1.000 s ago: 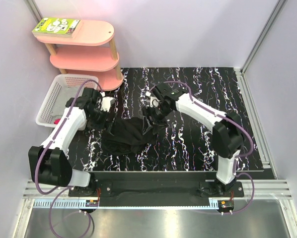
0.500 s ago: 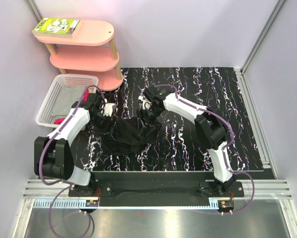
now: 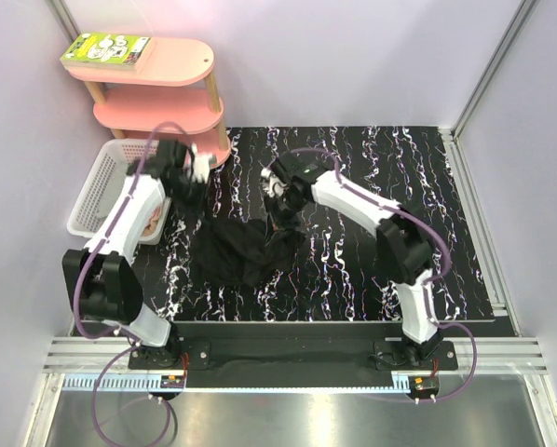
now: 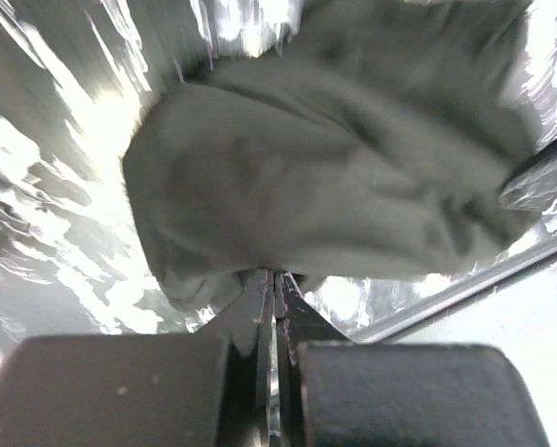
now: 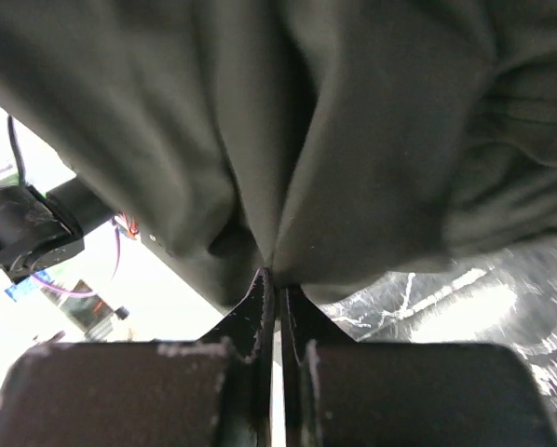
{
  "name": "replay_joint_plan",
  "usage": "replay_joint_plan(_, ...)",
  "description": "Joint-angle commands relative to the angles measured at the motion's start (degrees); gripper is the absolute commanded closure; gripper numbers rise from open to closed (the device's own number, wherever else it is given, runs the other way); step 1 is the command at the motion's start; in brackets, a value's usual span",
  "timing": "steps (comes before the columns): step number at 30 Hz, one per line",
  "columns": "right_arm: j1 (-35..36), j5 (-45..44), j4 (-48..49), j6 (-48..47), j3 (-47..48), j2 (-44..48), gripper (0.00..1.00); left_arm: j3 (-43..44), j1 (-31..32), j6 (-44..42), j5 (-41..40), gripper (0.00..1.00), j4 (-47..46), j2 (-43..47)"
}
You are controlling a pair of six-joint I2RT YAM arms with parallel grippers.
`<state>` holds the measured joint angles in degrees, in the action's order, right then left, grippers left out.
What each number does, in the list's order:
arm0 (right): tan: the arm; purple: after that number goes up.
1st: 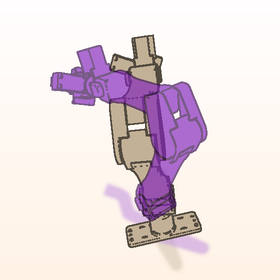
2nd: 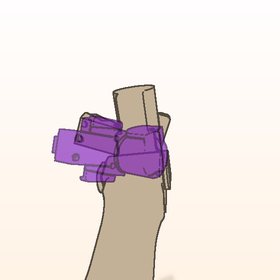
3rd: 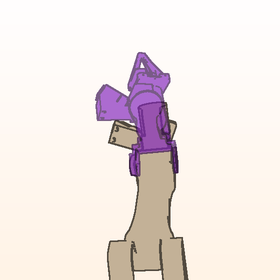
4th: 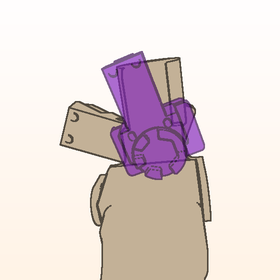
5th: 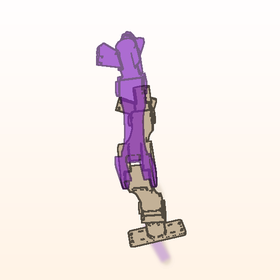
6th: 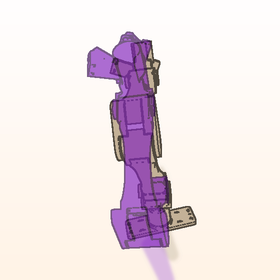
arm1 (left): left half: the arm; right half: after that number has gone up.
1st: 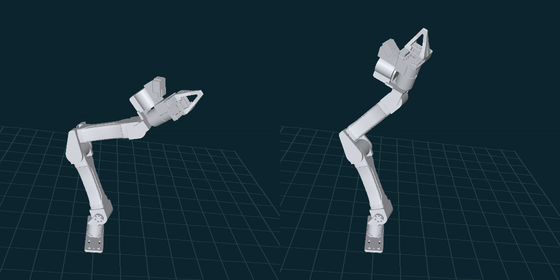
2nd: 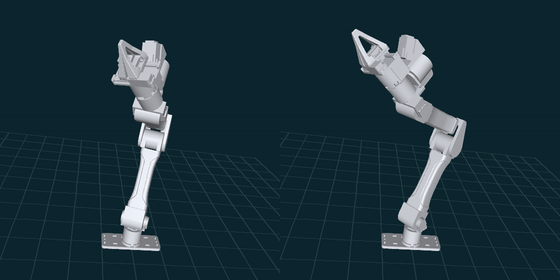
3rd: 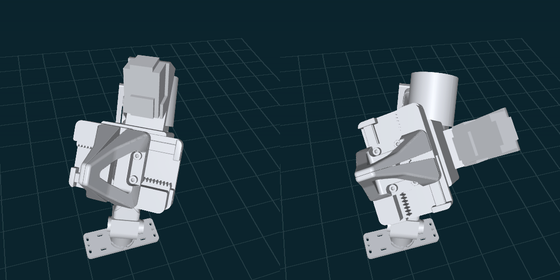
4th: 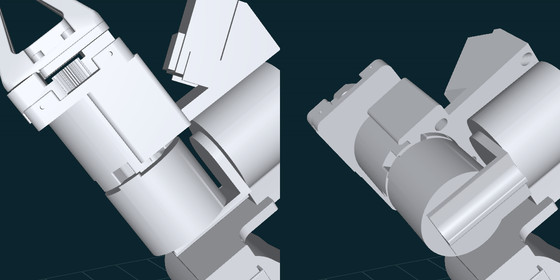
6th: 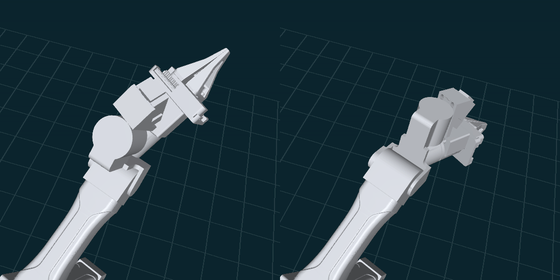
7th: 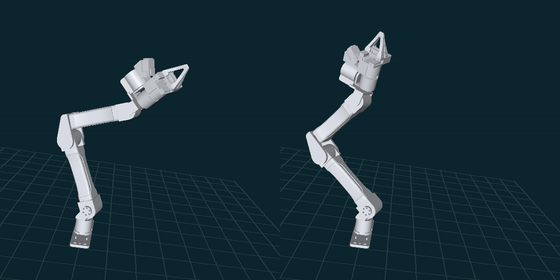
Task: Fold and stack the t-shirts
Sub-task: Flatten out the tshirt
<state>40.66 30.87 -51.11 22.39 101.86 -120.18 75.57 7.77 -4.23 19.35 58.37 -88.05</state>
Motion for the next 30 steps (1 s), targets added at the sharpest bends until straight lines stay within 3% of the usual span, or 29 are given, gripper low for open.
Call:
replay_joint_plan(1, -0.7, -9.2, 0.0, -2.6, 0.6, 15.9, 1.00, 24.9, 0.0, 0.3, 2.0, 1.00, 3.3, -1.6)
replay_joint_plan(3, -0.8, -11.9, 0.0, -3.9, -0.3, 19.4, 1.00, 39.6, 0.1, 0.5, 3.1, 1.00, 7.6, -5.6)
replay_joint_plan(6, -0.7, -16.6, 0.1, -4.6, -2.3, 25.7, 1.00, 54.5, 0.8, 0.2, 3.8, 1.00, 11.8, -9.2)
replay_joint_plan(8, -0.7, -19.6, 0.5, -5.1, -3.2, 30.3, 1.00, 57.4, 2.4, -1.1, 2.8, 1.00, 11.8, -8.9)
replay_joint_plan(15, -0.8, -22.3, 0.7, -5.9, -4.3, 41.1, 1.00, 52.1, 5.6, -6.3, -1.5, 1.00, 10.5, -2.4)
replay_joint_plan(23, -0.7, -20.3, -0.7, -4.0, -6.6, 42.0, 1.00, 49.5, 5.6, -8.0, -7.1, 1.00, 7.5, 4.5)
replay_joint_plan(30, -0.7, -25.7, -2.7, -6.1, -0.5, 43.0, 1.00, 50.5, 5.7, -11.6, -8.6, 1.00, 9.7, 7.7)
